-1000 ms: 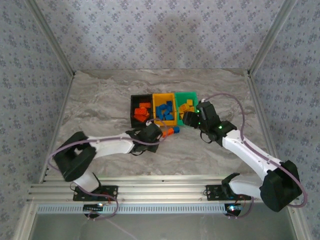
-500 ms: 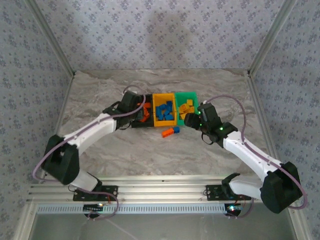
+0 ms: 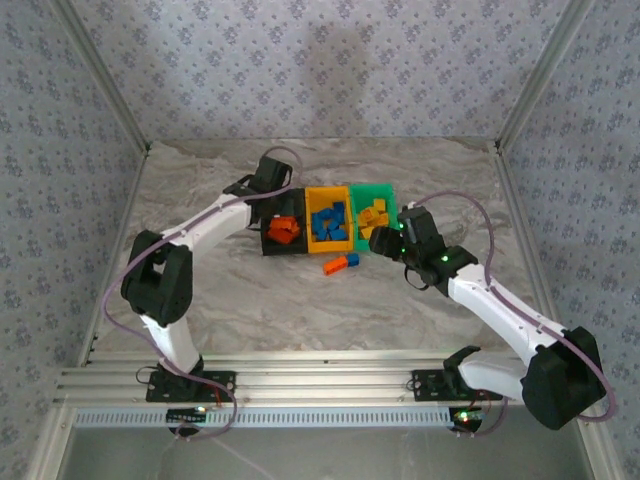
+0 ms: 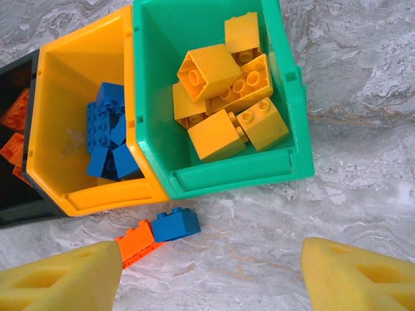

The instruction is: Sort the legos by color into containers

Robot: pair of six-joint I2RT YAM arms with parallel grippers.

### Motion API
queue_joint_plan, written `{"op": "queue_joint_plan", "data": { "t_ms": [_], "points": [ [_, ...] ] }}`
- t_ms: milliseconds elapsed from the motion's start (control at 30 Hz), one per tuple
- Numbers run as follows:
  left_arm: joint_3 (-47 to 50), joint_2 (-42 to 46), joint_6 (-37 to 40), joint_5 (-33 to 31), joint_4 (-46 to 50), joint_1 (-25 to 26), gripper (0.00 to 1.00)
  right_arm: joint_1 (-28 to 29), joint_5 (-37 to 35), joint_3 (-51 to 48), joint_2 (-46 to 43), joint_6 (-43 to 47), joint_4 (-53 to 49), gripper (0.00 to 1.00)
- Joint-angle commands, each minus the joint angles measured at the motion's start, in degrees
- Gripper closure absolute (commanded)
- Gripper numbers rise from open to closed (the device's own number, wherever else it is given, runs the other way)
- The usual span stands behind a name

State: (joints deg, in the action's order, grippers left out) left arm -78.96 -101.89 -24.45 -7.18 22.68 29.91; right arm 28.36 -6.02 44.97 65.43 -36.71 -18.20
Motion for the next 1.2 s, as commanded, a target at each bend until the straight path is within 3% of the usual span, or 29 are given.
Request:
{"op": "queue_joint_plan", "data": {
  "t_ms": [0, 233, 433, 733, 1167],
  "points": [
    [2.5, 6.4, 0.8, 3.8, 0.0, 2.2, 0.22, -0.7, 0.8, -0.6, -1.6, -0.8, -0.9, 0.25],
    [17.1, 17.2, 2.7, 7.3, -4.3, 12.8, 0.21, -1.9, 1.6, -1.8, -1.7, -0.6, -0.2, 0.25],
    [25.8, 17.6, 1.4, 8.1, -10.8, 19.6, 0.2, -2.7, 2.2, -3.0, -1.6, -0.8, 0.9, 0.25],
    [25.0, 6.9, 4.5, 7.5, -19.9, 20.5, 0.21, -3.1, 2.1, -3.0, -2.8, -1.0, -0.3, 0.25],
    [20.1, -3.7, 10.8, 5.2, -23.2, 20.4, 0.23, -3.8, 2.0, -3.6, -5.0, -1.0, -1.1, 0.24]
  ]
}}
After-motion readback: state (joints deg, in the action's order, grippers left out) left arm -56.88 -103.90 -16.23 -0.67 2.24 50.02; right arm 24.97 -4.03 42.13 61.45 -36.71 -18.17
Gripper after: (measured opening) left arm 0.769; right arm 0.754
